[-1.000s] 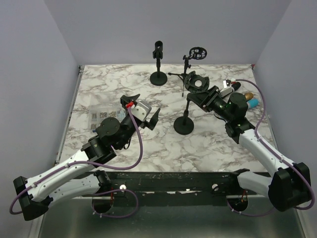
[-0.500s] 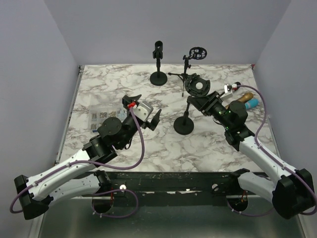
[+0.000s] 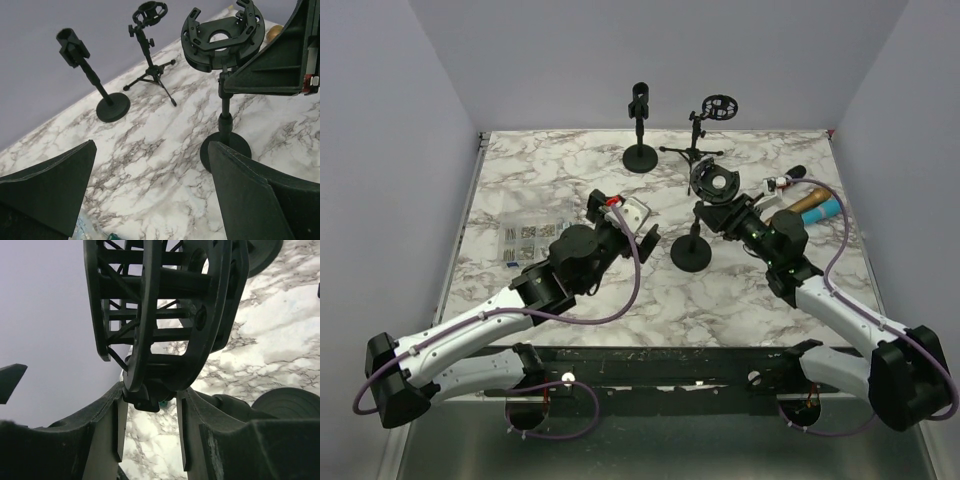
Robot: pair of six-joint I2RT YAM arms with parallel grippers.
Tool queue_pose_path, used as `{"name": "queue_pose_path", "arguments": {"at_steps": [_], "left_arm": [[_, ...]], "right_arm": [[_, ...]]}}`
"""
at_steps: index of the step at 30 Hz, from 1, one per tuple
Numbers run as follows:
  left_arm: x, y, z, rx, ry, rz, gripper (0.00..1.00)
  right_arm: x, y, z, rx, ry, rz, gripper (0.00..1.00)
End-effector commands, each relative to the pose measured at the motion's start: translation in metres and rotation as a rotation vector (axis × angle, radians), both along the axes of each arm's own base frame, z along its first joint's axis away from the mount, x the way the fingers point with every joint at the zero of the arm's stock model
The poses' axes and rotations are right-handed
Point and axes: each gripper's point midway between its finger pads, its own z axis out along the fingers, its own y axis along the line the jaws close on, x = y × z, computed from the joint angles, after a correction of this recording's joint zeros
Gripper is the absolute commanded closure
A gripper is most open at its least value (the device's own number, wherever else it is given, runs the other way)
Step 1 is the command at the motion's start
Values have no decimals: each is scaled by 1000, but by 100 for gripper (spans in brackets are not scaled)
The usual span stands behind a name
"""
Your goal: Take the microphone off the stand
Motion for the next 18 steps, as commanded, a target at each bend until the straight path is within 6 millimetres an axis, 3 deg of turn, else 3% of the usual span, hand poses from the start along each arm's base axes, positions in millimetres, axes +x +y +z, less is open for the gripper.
{"name": "queue_pose_path", "arguments": {"at_steps": [1, 11, 15, 18], "left_arm": [[1, -10, -6, -72, 137, 23, 2], [-5, -48, -35, -238, 335, -55, 2], [-1, -61, -26, -257, 351, -78, 3], [3, -69, -22, -285, 368, -85, 3]], "right_arm": [[-32, -10, -113, -215, 307, 25, 62], [-43, -21, -126, -264, 284, 15, 55], [-47, -17, -102, -241, 217, 50, 49], [-45, -22, -75, -199, 180, 0, 29]]}}
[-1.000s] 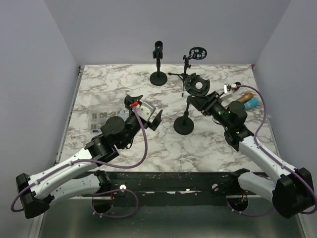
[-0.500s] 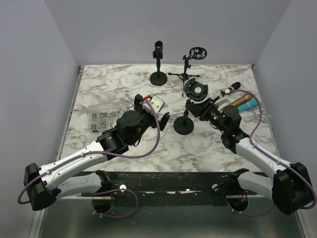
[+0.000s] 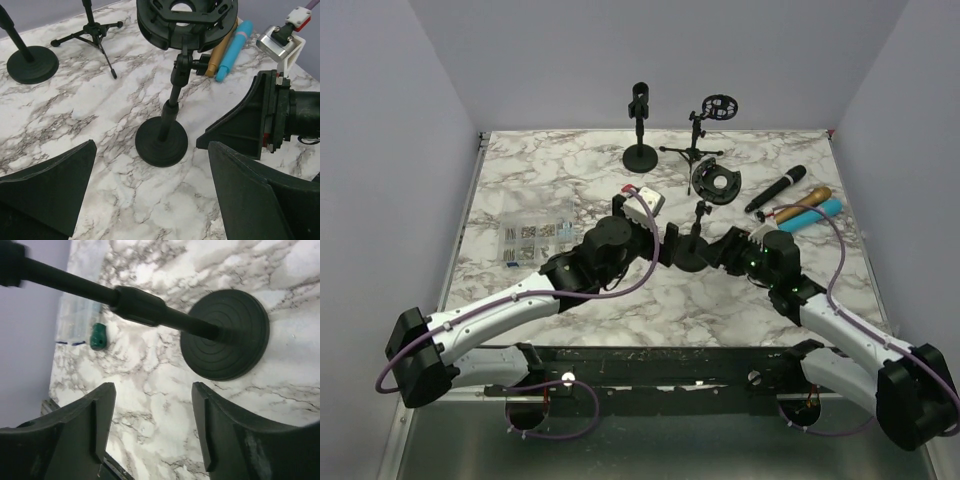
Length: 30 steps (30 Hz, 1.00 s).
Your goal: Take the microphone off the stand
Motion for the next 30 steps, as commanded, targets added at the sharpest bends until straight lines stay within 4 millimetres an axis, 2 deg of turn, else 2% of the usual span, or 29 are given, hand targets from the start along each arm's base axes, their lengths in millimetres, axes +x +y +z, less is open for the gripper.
{"name": "queue_pose_path", "arguments": {"at_steps": [1, 4, 8, 15, 19, 23, 28, 30], "left_arm": [[1, -18, 35, -136, 19, -33, 3], [0, -20, 40, -159, 26, -40, 3], [-3, -11, 40, -173, 36, -21, 2], [-24, 17, 38, -213, 73, -8, 2], [-36, 27, 21, -210, 137, -12, 1], [-48, 27, 19, -225, 167, -53, 1], [-48, 31, 16, -237, 167, -40, 1], [-48, 30, 15, -249, 181, -38, 1]], "right_arm": [[4, -2, 46, 47, -93, -35, 20], [6, 6, 85, 140, -144, -19, 8], [17, 21, 115, 231, -125, -1, 7], [45, 24, 122, 235, -105, -64, 16], [48, 18, 124, 251, -135, -104, 26], [48, 13, 128, 240, -169, -123, 27], [54, 8, 126, 222, -168, -162, 28], [55, 7, 123, 201, -178, -162, 41]]}}
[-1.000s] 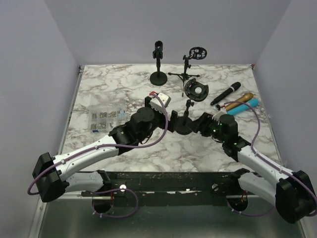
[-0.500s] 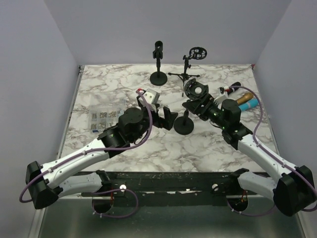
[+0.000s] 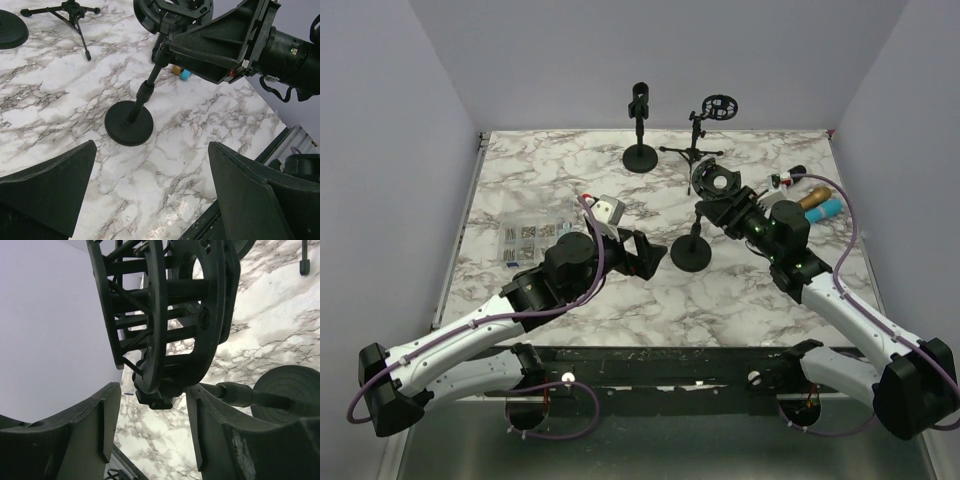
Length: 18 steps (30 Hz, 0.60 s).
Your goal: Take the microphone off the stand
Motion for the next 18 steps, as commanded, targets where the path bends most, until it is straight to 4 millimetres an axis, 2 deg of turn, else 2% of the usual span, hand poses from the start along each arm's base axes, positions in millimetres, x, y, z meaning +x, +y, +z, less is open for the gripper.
{"name": "queue_pose_path", "arguments": {"at_steps": [1, 7, 12, 18], "left_arm": [[-7, -1, 0, -40, 41, -22, 2], [-12, -7, 6, -54, 59, -54, 1], [-6, -6, 4, -37, 57, -32, 1], [-4, -16, 0, -49, 76, -47, 2]], "right_arm": [[8, -8, -3, -40, -34, -53, 45], [5, -15, -34, -135, -3, -56, 60], [-8, -18, -70, -195, 50, -26, 61], [-22, -20, -109, -236, 123, 9, 64]]}}
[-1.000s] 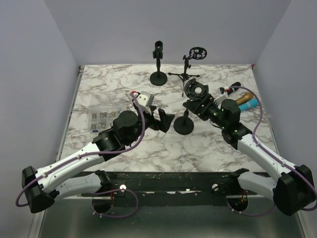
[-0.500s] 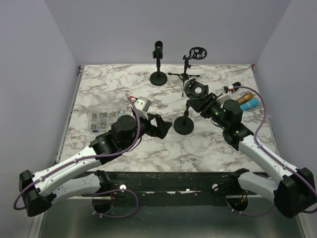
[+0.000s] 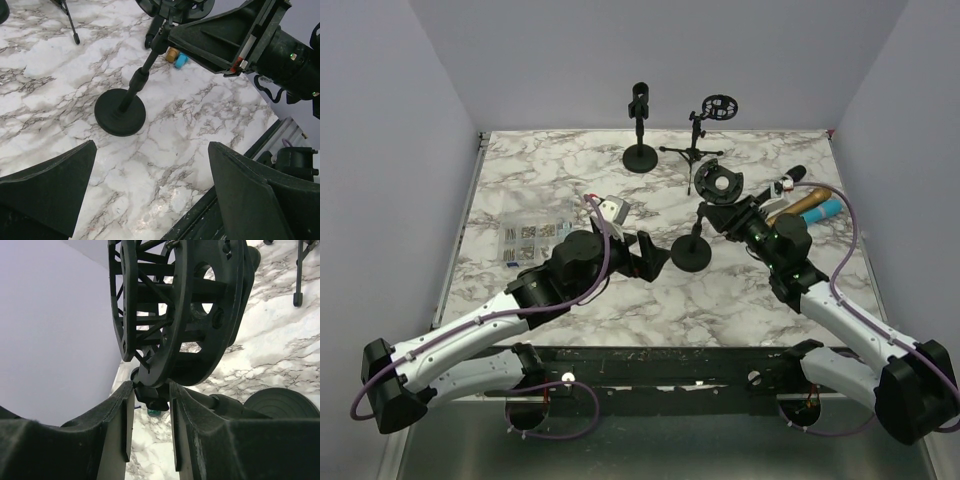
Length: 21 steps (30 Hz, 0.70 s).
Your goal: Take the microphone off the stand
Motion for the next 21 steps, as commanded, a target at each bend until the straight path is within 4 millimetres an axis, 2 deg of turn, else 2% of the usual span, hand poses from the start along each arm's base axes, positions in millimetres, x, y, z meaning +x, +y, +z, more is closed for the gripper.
{"name": "queue_pose_path", "arguments": {"at_steps": [1, 12, 18, 21], "left_arm": [[1, -12, 11, -35, 8, -28, 1], [11, -26, 9, -1, 21, -52, 2], [13, -34, 4, -4, 48, -67, 2], [14, -35, 4, -8, 52, -69, 1]], "right_arm": [[-26, -11, -105, -176, 254, 27, 64], [-38, -22, -151, -282, 330, 27, 63], [-43, -29, -170, -337, 385, 18, 63], [-46, -28, -170, -338, 379, 38, 61]]}}
